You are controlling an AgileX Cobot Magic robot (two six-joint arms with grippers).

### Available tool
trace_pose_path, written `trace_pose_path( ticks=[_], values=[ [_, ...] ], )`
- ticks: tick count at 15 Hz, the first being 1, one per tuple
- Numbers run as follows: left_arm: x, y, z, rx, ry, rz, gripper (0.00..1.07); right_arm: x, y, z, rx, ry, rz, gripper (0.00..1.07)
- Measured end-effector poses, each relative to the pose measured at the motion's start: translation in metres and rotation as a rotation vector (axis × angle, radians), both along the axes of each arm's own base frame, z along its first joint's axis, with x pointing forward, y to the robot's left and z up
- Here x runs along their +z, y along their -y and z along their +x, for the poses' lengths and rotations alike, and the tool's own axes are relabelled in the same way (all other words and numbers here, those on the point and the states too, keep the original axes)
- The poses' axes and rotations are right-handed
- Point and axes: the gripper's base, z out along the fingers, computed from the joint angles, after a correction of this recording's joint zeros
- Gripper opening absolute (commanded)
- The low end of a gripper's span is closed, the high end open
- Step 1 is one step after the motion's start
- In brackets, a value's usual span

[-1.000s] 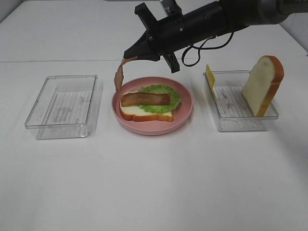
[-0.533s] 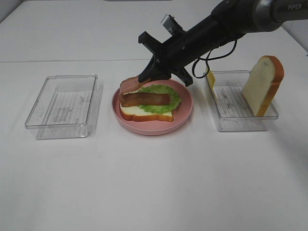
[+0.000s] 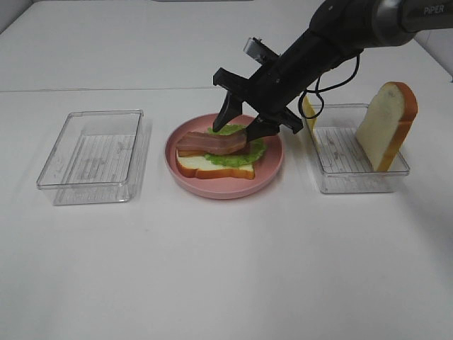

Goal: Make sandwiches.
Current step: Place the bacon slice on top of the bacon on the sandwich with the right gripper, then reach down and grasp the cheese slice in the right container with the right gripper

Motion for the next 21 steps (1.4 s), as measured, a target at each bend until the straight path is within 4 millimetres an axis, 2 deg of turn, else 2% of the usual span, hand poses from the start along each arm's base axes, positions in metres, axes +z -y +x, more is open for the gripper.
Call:
trace_pose_path(
  ticks=[1,3,7,8,9,10,15,21],
  values=[
    [0.0,0.0,0.0,0.0,0.0,0.0,0.92,-0.001,0.001,-0.001,0.012,0.001,-0.012,0.65],
    [0.0,0.0,0.0,0.0,0.0,0.0,0.92,0.014,0.004,-0.002,0.035,0.046,-0.041,0.65],
    [0.0,0.0,0.0,0.0,0.0,0.0,0.92,0.07,0.016,-0.011,0.066,0.178,-0.134,0.65],
    [0.0,0.0,0.0,0.0,0.0,0.0,0.92,0.079,0.02,-0.014,0.066,0.188,-0.168,0.65],
    [0.0,0.0,0.0,0.0,0.0,0.0,0.92,0.101,0.034,-0.021,0.071,0.225,-0.293,0.65],
    [0.0,0.0,0.0,0.0,0.0,0.0,0.92,0.106,0.04,-0.022,0.071,0.236,-0.355,0.64],
    [0.0,0.0,0.0,0.0,0.0,0.0,0.92,0.107,0.052,-0.012,0.025,0.306,-0.493,0.59],
    [0.0,0.0,0.0,0.0,0.0,0.0,0.92,0.073,0.067,0.021,-0.047,0.288,-0.507,0.57]
  ],
)
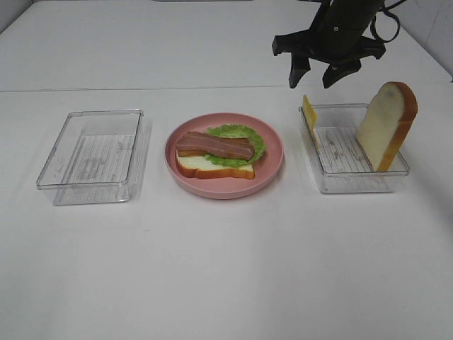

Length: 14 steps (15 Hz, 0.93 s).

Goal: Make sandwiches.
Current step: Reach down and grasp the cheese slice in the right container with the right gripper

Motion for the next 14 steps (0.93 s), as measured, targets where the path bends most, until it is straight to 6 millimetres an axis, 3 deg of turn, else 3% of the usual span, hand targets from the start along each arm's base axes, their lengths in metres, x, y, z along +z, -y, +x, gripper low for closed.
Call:
trace_pose_path(
  ticks=[7,10,14],
  values=[
    [0.0,0.0,0.0,0.0,0.0,0.0,0.92,-0.046,0.019,0.019,-0.052,-0.072,-0.011,0.54],
    [0.0,0.0,0.0,0.0,0.0,0.0,0.92,-0.055,0.019,0.02,-0.059,-0.089,-0.003,0.41],
    [0.0,0.0,0.0,0.0,0.0,0.0,0.92,-0.057,0.019,0.02,-0.06,-0.09,0.001,0.0]
  ],
)
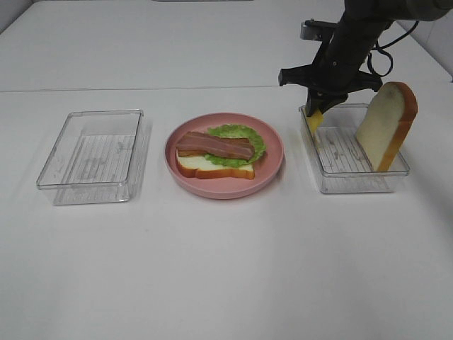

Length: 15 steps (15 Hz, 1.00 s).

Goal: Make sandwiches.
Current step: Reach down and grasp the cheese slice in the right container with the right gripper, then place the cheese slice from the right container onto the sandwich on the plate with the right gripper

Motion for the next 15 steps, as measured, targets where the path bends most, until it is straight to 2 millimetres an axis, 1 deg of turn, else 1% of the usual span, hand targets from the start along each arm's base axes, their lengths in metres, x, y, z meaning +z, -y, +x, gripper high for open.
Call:
trace_pose_path(
  ticks=[3,5,6,9,11,13,14,15],
  values=[
    [0.0,0.0,0.0,0.0,0.0,0.0,0.92,0.0,0.0,0.0,0.0,-0.003,-0.001,0.0],
    [0.0,0.0,0.0,0.0,0.0,0.0,0.92,0.01,0.001,-0.002,0.0,0.005,0.004,0.0],
    [0.0,0.0,0.0,0.0,0.0,0.0,0.92,0.022,0.001,-0.004,0.001,0.017,0.008,0.0],
    [0.0,0.0,0.0,0.0,0.0,0.0,0.92,0.07,0.003,-0.017,0.019,0.065,0.028,0.0],
    [0.0,0.0,0.0,0.0,0.0,0.0,0.92,0.098,-0.001,-0.029,0.05,0.081,0.093,0.0],
    [0.0,0.0,0.0,0.0,0.0,0.0,0.92,0.119,-0.011,-0.04,0.098,0.081,0.22,0.0],
    [0.0,0.0,0.0,0.0,0.0,0.0,0.92,0.127,-0.021,-0.047,0.16,0.048,0.344,0.0],
    [0.0,0.0,0.0,0.0,0.0,0.0,0.92,0.129,-0.029,-0.051,0.209,0.027,0.398,0.0]
  ],
)
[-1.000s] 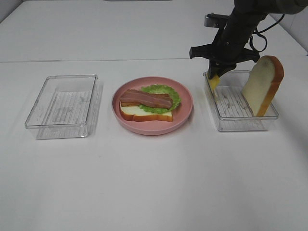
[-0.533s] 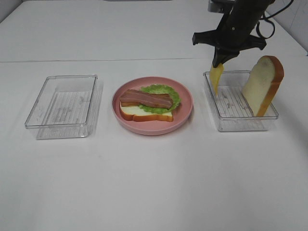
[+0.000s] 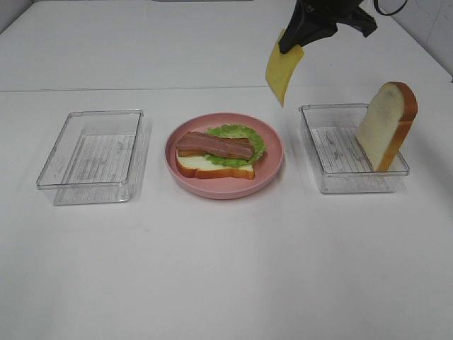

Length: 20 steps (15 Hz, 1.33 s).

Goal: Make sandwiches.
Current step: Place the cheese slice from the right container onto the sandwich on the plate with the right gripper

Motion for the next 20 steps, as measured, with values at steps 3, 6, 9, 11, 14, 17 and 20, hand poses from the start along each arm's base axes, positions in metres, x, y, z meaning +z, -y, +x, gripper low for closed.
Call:
trace_pose_path(
  ticks=[3,6,9,11,14,17,20],
  values=[
    [0.0,0.0,0.0,0.0,0.0,0.0,0.92,0.0,-0.036,-0.014,0.121,-0.001,0.032,0.0],
    [0.0,0.0,0.0,0.0,0.0,0.0,0.92,-0.018,-0.077,-0.022,0.181,-0.033,0.082,0.0],
    [0.0,0.0,0.0,0.0,0.0,0.0,0.92,-0.053,-0.103,-0.016,0.164,-0.11,0.16,0.0],
    [0.0,0.0,0.0,0.0,0.0,0.0,0.92,-0.083,-0.108,-0.005,0.127,-0.121,0.173,0.0],
    [0.0,0.0,0.0,0.0,0.0,0.0,0.92,-0.11,-0.108,0.004,0.093,-0.111,0.131,0.0],
    [0.0,0.0,0.0,0.0,0.0,0.0,0.92,-0.119,-0.103,0.007,0.073,-0.094,0.058,0.0],
    [0.0,0.0,0.0,0.0,-0.001,0.0,0.92,-0.123,-0.097,0.01,0.043,-0.086,-0.022,0.0]
  ],
)
